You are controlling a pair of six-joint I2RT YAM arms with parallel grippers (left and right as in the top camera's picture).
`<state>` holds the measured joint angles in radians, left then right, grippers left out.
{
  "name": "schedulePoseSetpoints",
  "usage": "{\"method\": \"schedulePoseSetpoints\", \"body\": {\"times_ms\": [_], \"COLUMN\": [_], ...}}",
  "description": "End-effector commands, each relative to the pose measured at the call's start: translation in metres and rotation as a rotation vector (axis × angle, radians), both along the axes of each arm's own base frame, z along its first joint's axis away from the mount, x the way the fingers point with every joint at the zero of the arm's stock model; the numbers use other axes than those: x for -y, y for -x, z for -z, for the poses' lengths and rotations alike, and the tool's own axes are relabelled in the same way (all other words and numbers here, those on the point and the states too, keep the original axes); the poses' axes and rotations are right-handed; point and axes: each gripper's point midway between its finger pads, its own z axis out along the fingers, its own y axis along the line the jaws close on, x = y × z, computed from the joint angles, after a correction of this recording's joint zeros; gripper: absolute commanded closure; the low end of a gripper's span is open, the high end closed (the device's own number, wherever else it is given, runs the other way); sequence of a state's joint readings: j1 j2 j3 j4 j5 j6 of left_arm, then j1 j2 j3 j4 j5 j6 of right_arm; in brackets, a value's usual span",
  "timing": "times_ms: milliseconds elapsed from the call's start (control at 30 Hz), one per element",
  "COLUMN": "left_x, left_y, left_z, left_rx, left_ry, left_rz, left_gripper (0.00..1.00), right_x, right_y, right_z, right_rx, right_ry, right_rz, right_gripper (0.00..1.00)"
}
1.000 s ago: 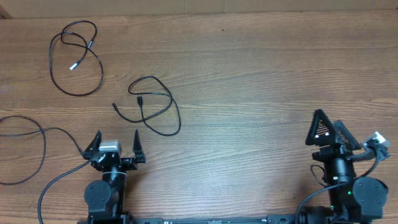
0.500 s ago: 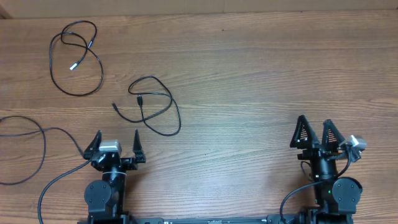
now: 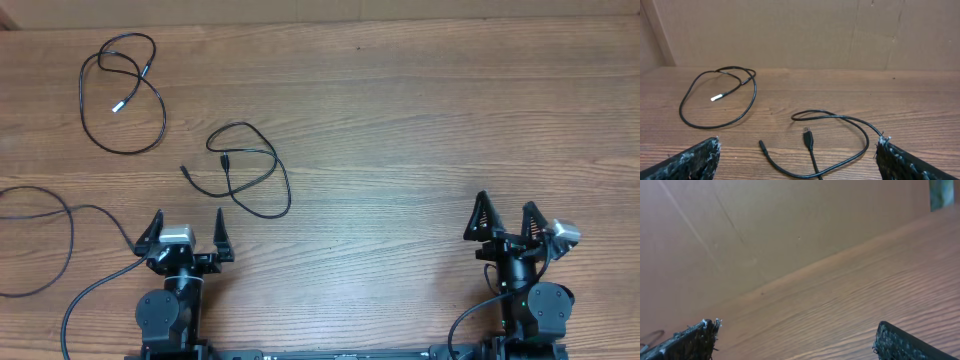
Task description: Untangle cables
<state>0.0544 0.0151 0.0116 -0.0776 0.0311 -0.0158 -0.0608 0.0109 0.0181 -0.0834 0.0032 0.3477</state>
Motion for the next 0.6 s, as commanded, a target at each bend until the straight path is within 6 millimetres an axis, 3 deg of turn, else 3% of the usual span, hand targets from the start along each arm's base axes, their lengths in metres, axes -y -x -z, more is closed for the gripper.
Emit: {"method": "schedulePoseSetpoints", "body": {"times_ms": [0,167,567], "left_x": [0.0011,0.0011,0.0011], "left_y": [0.0001,0.0001,0.0001], "left_z": [0.0002,0.0002,0.0003], "left_rx": [0.007,0.007,0.007], "left_ry": [0.0,0.0,-0.001], "left_rz": [0.009,0.009,0.009], "left_gripper": [0.0,0.01,0.0], "right_x": [-0.0077,-0.0077,-0.0077], "right_y": [-0.0004,-0.0004,-0.0004], "right_z": [0.0039,0.0038,0.0033], "right_rx": [-0.008,-0.012,-0.01], "right_ry": [0.183,0.324,0.323], "right_rz": [-0.037,-0.038,-0.037], "right_gripper": [0.0,0.0,0.0]}}
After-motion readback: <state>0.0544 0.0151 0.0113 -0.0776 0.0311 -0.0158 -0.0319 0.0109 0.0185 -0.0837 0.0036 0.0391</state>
